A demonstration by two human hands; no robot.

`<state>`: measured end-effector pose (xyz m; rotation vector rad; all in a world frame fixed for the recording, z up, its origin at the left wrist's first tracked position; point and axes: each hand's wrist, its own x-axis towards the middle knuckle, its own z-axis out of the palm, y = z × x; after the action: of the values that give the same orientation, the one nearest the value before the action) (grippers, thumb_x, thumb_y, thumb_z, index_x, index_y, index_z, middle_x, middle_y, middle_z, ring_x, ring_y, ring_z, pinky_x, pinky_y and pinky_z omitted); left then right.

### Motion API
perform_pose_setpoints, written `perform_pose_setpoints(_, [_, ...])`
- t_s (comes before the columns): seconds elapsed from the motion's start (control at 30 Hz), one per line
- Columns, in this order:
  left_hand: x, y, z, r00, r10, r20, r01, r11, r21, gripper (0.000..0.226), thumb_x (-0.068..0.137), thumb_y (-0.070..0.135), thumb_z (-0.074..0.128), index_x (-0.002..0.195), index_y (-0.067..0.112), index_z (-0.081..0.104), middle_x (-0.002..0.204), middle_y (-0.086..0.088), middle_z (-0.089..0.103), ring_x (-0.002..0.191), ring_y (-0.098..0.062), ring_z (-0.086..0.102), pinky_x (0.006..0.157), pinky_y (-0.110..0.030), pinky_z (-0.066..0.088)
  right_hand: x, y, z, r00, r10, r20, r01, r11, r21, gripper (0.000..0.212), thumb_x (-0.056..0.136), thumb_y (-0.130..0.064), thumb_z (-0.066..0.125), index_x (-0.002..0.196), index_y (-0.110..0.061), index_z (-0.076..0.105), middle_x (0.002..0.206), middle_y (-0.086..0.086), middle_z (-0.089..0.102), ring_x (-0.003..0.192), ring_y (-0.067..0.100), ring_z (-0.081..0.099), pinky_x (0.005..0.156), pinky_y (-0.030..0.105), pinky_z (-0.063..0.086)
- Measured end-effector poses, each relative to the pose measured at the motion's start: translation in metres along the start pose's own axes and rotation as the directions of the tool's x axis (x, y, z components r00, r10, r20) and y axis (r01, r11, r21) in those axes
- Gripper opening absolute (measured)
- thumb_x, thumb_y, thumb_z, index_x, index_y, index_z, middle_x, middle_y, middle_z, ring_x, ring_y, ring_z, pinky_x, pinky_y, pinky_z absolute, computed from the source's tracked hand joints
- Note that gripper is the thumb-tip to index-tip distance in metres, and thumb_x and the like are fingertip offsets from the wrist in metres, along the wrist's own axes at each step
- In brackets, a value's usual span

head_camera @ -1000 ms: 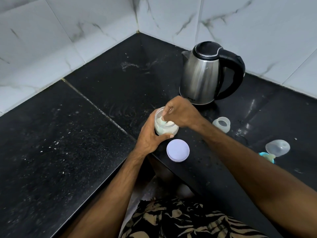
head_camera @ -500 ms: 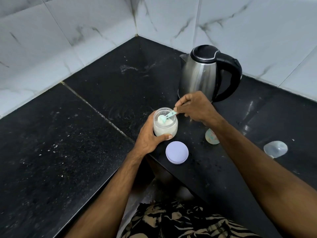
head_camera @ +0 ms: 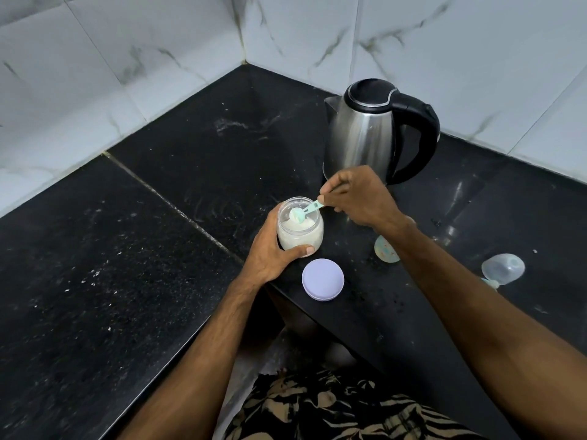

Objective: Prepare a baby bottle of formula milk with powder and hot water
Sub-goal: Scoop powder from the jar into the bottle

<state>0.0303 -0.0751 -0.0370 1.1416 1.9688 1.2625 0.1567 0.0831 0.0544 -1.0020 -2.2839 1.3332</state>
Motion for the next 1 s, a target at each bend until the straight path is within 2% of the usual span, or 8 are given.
perform_pose_setpoints(0.1, [0.000,0.000,0.000,1.000,0.000,-0.003,0.000,1.000,0.002,0.100,0.061,0.046,0.085,0.147,0.027,0.037,0.131,0.038,0.049,0.126,0.004,0.049,0.107,-0.039,0.045,-0.004,-0.002,0.008,0.999,-0.023,0.049,0.024,1.000,-0.020,0.010,0.081,-0.010,0.078,0.076,-0.015,0.071,0.071,0.000,0.074,0.052,-0.002,0.063,0.052,0.011,0.047])
perform_pose_setpoints(0.2, [0.000,0.000,0.000,1.000,-0.007,-0.009,0.007,1.000,0.003,0.099,0.063,0.039,0.087,0.147,0.026,0.037,0.131,0.037,0.049,0.126,0.001,0.050,0.107,-0.040,0.045,-0.005,-0.002,0.010,0.997,-0.015,0.072,0.015,1.000,0.003,0.008,0.081,-0.009,0.079,0.077,-0.012,0.072,0.069,0.001,0.073,0.046,-0.004,0.058,0.049,0.009,0.043])
perform_pose_setpoints(0.33, [0.000,0.000,0.001,1.000,0.003,-0.013,-0.003,1.000,0.008,0.095,0.065,0.031,0.088,0.147,0.023,0.038,0.131,0.033,0.050,0.127,0.000,0.050,0.108,-0.040,0.045,-0.004,0.002,0.008,1.000,-0.005,0.019,0.005,1.000,0.003,0.007,0.080,-0.012,0.079,0.076,-0.013,0.073,0.070,0.002,0.074,0.050,0.003,0.060,0.052,0.014,0.046])
perform_pose_setpoints(0.5, [-0.001,0.000,0.000,1.000,-0.001,-0.005,0.001,1.000,0.016,0.096,0.063,0.037,0.087,0.146,0.029,0.038,0.131,0.034,0.051,0.126,-0.001,0.051,0.107,-0.038,0.046,-0.006,-0.001,0.008,0.994,-0.048,0.100,0.048,0.999,0.000,0.007,0.081,-0.011,0.079,0.082,-0.007,0.073,0.072,0.008,0.075,0.052,0.008,0.059,0.053,0.016,0.049])
perform_pose_setpoints(0.73, [-0.001,0.001,0.000,1.000,-0.014,0.003,0.014,1.000,0.021,0.095,0.065,0.031,0.087,0.145,0.027,0.038,0.128,0.039,0.049,0.125,0.004,0.049,0.107,-0.036,0.045,-0.003,0.004,0.007,0.999,0.010,0.040,-0.012,0.999,0.035,0.008,0.082,-0.013,0.078,0.079,-0.015,0.071,0.066,-0.005,0.072,0.048,0.001,0.059,0.049,0.013,0.046])
perform_pose_setpoints(0.9, [-0.001,0.004,-0.002,0.999,-0.024,0.022,0.024,1.000,0.020,0.095,0.064,0.033,0.087,0.145,0.029,0.037,0.129,0.042,0.047,0.125,0.009,0.046,0.108,-0.033,0.043,-0.003,0.004,0.003,0.999,0.050,0.008,-0.050,0.997,0.061,0.007,0.084,-0.014,0.077,0.086,-0.010,0.072,0.074,-0.001,0.074,0.048,0.001,0.059,0.047,0.014,0.045])
perform_pose_setpoints(1.0, [0.000,0.007,-0.004,0.999,-0.029,0.037,0.029,1.000,0.013,0.104,0.059,0.043,0.088,0.148,0.028,0.035,0.137,0.032,0.047,0.129,0.008,0.044,0.112,-0.033,0.039,-0.004,0.004,0.000,0.997,0.079,-0.010,-0.077,0.991,0.113,0.008,0.085,-0.013,0.075,0.089,-0.007,0.072,0.075,0.002,0.075,0.050,0.004,0.059,0.048,0.016,0.046])
